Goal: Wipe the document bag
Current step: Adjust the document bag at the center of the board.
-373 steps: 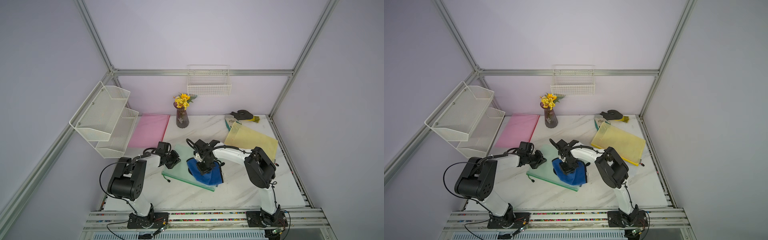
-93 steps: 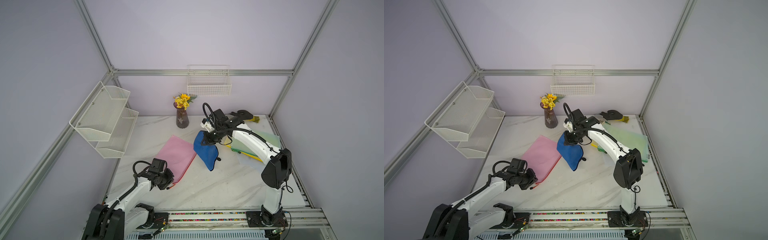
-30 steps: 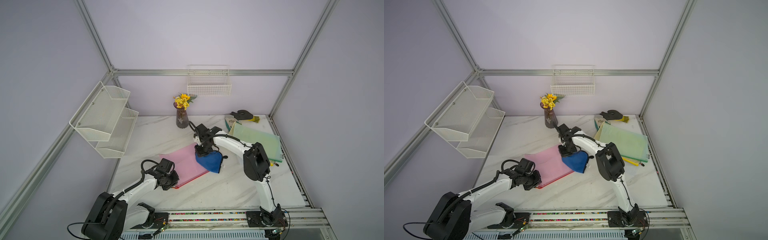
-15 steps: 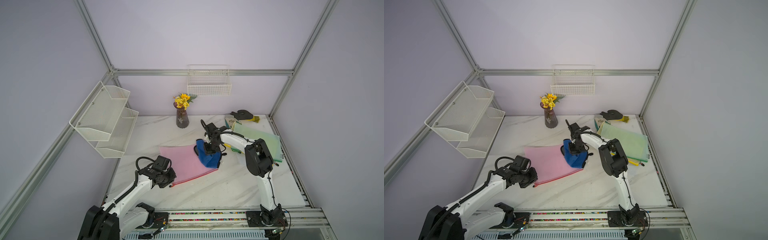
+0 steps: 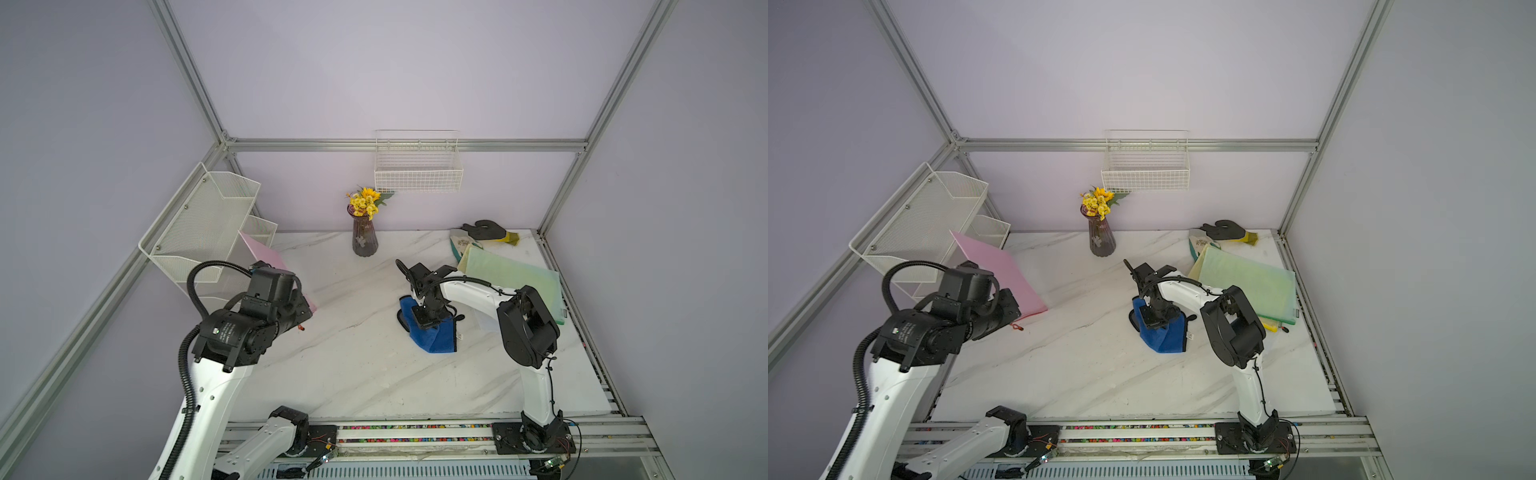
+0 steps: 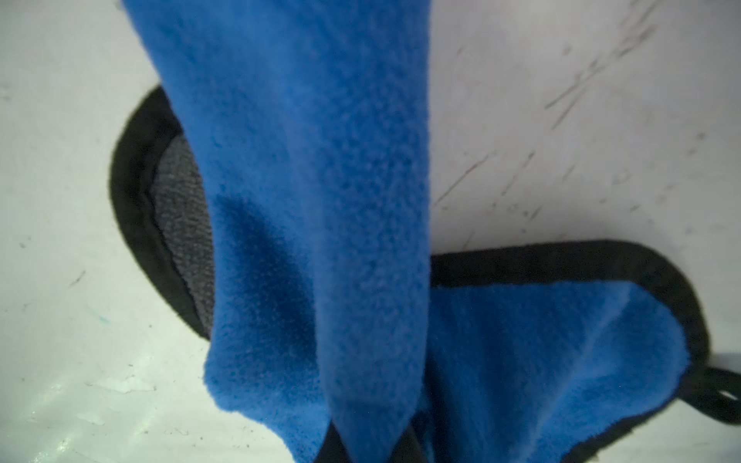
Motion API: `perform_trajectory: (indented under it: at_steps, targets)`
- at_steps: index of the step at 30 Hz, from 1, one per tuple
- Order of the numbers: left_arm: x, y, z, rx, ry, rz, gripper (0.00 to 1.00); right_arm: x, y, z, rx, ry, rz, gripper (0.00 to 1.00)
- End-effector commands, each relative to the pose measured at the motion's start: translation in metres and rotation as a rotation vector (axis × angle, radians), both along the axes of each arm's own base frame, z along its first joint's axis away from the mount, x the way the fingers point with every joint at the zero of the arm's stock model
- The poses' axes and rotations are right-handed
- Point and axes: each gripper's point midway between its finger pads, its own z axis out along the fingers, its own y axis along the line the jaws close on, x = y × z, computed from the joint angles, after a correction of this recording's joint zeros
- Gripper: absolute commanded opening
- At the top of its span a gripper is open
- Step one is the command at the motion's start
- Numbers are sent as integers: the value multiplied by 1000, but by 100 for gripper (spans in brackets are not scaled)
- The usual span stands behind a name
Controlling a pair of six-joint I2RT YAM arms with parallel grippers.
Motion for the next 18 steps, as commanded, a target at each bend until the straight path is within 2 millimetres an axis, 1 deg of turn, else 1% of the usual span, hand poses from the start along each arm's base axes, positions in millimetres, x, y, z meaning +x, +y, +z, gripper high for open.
perform_trajectory:
  at_steps: [1, 3, 4, 6, 8, 9, 11, 13, 16, 18]
  targets:
    - [-21, 29, 7, 236, 142, -29, 0, 2, -3, 7, 16, -24, -31, 0]
    - [-10, 19, 5, 233, 188, -72, 0, 5, -7, 12, 23, -46, -59, 0]
    - [-1, 8, -1, 217, 205, -108, 0, 8, -9, 17, 29, -63, -72, 0]
    - [19, -24, -16, 214, 221, -206, 0, 12, -16, 27, 23, -98, -96, 0]
    - [38, -66, -40, 193, 274, -315, 0, 16, -23, 40, 23, -124, -128, 0]
    - [47, -92, -56, 158, 303, -386, 0, 17, -26, 48, 25, -146, -139, 0]
    - [63, -142, -92, 146, 360, -498, 0, 21, -33, 65, 22, -195, -155, 0]
    - [70, -192, -130, 112, 429, -614, 0, 23, -37, 83, 24, -235, -168, 0]
    - [75, -253, -189, 7, 528, -747, 0, 25, -40, 108, 31, -285, -182, 0]
    - [78, -285, -216, -45, 566, -809, 0, 27, -40, 123, 52, -320, -187, 0]
